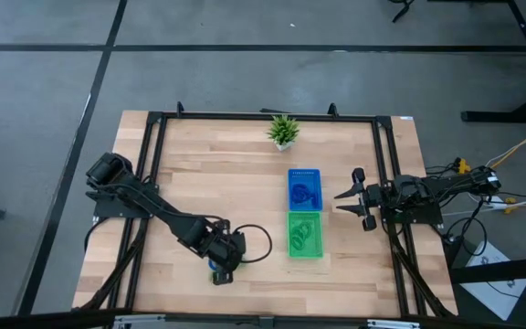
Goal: Sort spring keychains
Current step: Put the green spring keychain into the green bin
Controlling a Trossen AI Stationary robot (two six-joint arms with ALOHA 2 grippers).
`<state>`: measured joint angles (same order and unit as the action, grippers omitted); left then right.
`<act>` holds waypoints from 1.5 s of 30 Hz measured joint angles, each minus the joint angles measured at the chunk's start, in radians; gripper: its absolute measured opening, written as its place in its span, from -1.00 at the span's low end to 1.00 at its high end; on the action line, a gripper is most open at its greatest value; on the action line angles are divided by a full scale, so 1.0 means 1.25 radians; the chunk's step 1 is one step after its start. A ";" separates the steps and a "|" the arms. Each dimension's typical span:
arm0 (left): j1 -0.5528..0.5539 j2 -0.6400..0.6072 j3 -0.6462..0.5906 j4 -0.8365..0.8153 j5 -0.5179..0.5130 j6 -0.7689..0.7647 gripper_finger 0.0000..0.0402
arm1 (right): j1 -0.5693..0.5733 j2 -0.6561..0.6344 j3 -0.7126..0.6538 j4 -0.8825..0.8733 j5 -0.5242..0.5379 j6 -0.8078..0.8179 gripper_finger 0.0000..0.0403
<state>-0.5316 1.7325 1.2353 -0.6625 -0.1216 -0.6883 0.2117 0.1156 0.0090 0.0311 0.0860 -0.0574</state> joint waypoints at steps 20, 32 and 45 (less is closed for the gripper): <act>0.002 0.105 -0.035 0.099 -0.009 -0.011 -0.01 | 0.000 0.000 0.000 0.000 0.000 0.000 -0.33; 0.034 0.158 -0.033 0.173 -0.023 0.050 -0.02 | 0.000 0.000 0.000 0.000 0.000 0.000 -0.33; 0.048 0.194 -0.028 0.070 -0.074 0.092 -0.58 | 0.000 0.000 0.000 0.000 0.000 0.000 -0.33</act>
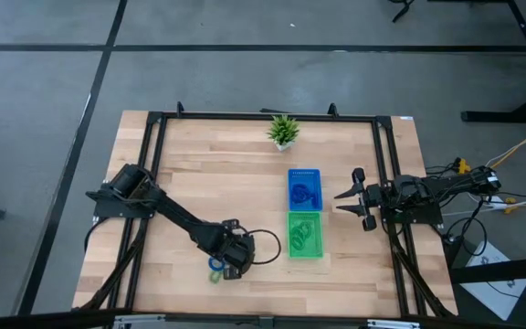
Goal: Sort spring keychains
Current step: Put the green spring keychain into the green bin
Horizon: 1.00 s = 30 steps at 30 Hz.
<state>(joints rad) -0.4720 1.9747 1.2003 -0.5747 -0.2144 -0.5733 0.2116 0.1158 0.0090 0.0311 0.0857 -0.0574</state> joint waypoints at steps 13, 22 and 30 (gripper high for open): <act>0.022 -0.078 -0.012 0.006 -0.057 0.066 -0.94 | 0.000 0.000 0.000 0.000 0.000 0.000 -0.33; 0.042 -0.184 -0.010 0.040 -0.095 0.126 -0.96 | 0.000 0.000 0.000 0.000 0.000 0.000 -0.33; 0.069 -0.255 -0.008 0.208 -0.109 0.244 -0.97 | 0.000 0.000 0.000 0.000 0.000 0.000 -0.33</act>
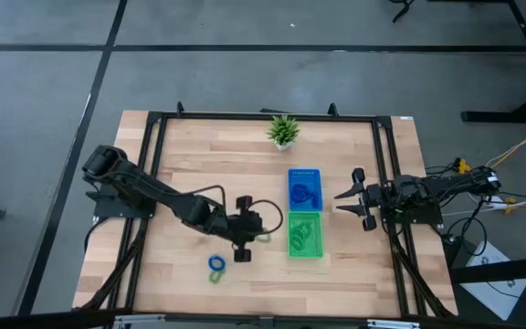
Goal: Sort spring keychains
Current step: Put the green spring keychain into the green bin
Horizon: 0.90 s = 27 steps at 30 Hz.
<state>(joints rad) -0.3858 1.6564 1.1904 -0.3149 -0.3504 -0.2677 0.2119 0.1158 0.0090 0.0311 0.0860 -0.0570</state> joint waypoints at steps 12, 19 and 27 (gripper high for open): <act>0.059 0.005 0.001 0.197 0.033 0.130 -0.97 | 0.000 0.000 0.000 0.000 0.000 0.000 -0.33; 0.114 0.054 0.000 0.310 0.136 0.200 -0.97 | 0.000 0.000 0.000 0.000 0.000 0.000 -0.33; 0.164 0.148 0.001 0.480 0.238 0.232 -0.96 | 0.000 0.000 0.000 0.000 0.000 0.000 -0.33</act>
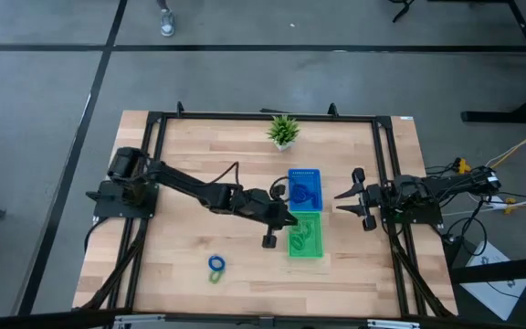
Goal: Sort spring keychains
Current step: Put the green spring keychain into the green bin, then put the blue spring keychain into the blue bin
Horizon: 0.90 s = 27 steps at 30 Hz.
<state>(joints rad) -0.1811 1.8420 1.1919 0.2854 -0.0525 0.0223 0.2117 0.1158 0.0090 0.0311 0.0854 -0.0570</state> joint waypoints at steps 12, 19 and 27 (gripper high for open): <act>0.008 0.089 0.001 0.128 0.012 0.065 -0.72 | 0.000 0.000 0.000 0.000 0.000 0.000 -0.33; 0.028 0.098 0.000 0.097 0.015 0.002 -0.31 | 0.000 0.000 0.000 0.000 0.000 0.000 -0.33; 0.002 0.022 0.000 -0.017 0.010 -0.015 -0.04 | 0.000 0.000 0.000 0.000 0.000 0.000 -0.33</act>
<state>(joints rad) -0.1781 1.8699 1.1923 0.2645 -0.0400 0.0032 0.2116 0.1158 0.0090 0.0311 0.0856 -0.0570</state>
